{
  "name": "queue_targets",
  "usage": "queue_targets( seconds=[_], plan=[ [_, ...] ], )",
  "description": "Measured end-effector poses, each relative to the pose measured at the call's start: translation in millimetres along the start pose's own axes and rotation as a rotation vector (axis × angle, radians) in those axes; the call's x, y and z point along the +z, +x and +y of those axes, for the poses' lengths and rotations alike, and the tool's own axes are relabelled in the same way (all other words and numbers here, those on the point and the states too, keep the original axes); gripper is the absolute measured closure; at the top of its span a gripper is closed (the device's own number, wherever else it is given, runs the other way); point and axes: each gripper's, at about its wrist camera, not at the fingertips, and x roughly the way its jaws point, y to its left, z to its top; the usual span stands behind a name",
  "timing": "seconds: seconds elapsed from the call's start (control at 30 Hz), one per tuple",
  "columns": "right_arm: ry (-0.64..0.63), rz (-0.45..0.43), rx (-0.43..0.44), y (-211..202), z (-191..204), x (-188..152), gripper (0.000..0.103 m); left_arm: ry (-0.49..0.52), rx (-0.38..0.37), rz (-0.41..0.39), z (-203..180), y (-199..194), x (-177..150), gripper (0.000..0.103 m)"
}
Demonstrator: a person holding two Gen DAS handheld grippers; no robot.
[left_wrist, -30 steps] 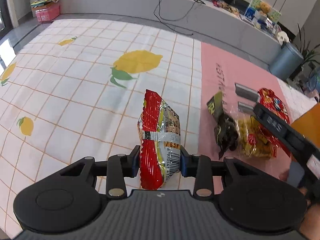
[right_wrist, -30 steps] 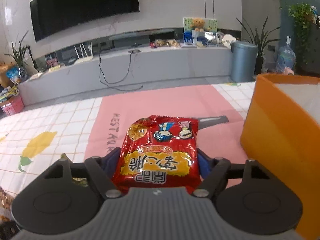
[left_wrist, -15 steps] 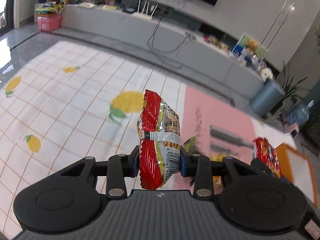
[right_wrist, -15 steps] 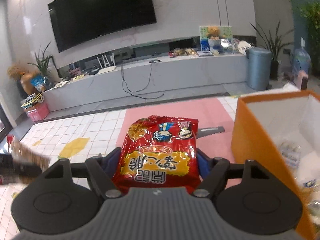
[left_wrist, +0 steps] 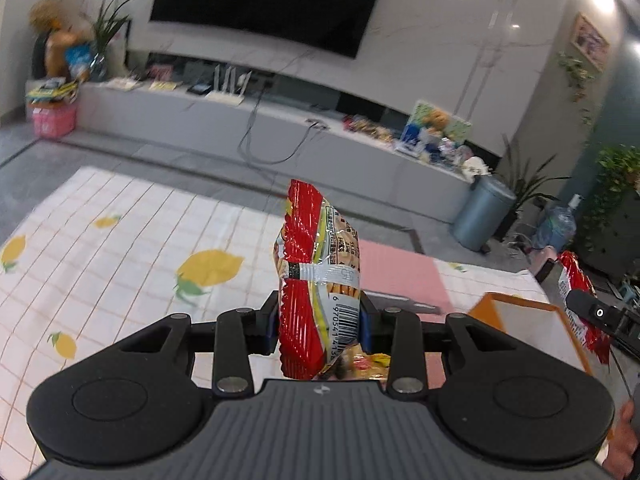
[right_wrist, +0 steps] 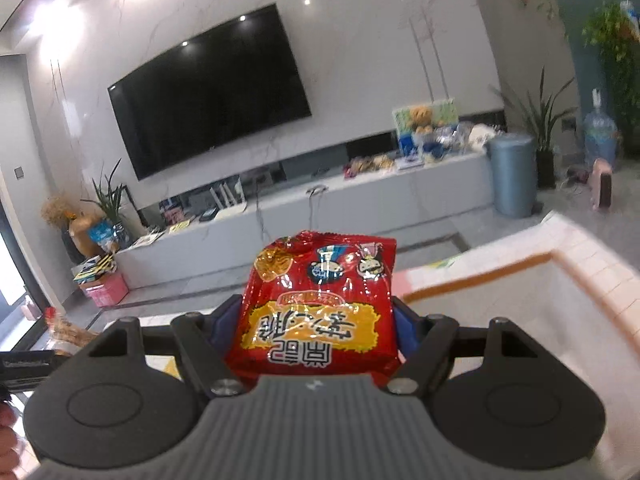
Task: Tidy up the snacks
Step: 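Carry the red chip bag over the orange box and open the right tool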
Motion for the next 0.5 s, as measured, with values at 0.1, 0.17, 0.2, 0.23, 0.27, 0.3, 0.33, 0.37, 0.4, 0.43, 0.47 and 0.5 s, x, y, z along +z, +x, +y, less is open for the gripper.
queue_targets(
  seconds=[0.1,0.17,0.2,0.23,0.27,0.3,0.33,0.37,0.4,0.43,0.47,0.5],
  plan=[
    [-0.044,-0.002,-0.046,-13.8,-30.1,2.4,0.029,-0.012,-0.055,-0.024,-14.2,-17.1,-3.5,0.062],
    [-0.03,0.009,-0.061,-20.3,-57.8,1.2,0.029,-0.016,-0.093,-0.038,-25.7,-26.9,-6.6,0.062],
    [-0.012,0.016,-0.066,-22.1,-71.9,0.0,0.029,-0.013,-0.104,-0.045,-32.5,-30.2,-8.4,0.062],
    [0.02,0.019,-0.072,-24.3,-88.1,-1.7,0.029,-0.008,-0.111,-0.053,-39.3,-32.3,-10.8,0.062],
    [0.07,0.015,-0.085,-26.3,-103.9,-3.6,0.029,-0.001,-0.115,-0.057,-46.1,-33.4,-13.0,0.062],
    [0.119,0.011,-0.097,-27.2,-117.3,-5.3,0.029,0.005,-0.118,-0.058,-56.0,-33.2,-15.3,0.062],
    [0.159,0.014,-0.095,-26.3,-130.2,-7.5,0.029,0.008,-0.122,-0.055,-63.1,-31.7,-17.2,0.062],
    [0.182,0.018,-0.082,-23.9,-139.1,-9.4,0.029,0.018,-0.131,-0.051,-72.7,-29.5,-19.5,0.062],
    [0.202,0.028,-0.06,-19.6,-148.7,-12.4,0.029,0.026,-0.142,-0.049,-81.2,-27.8,-21.9,0.062],
    [0.215,0.045,-0.045,-14.5,-154.4,-15.3,0.029,0.032,-0.159,-0.049,-91.5,-25.3,-24.6,0.062],
    [0.226,0.065,-0.03,-7.8,-159.7,-17.7,0.029,0.037,-0.175,-0.048,-99.7,-22.9,-27.1,0.062],
    [0.236,0.081,-0.019,-0.1,-162.7,-19.7,0.029,0.044,-0.194,-0.047,-111.6,-19.4,-31.3,0.062]
  ],
)
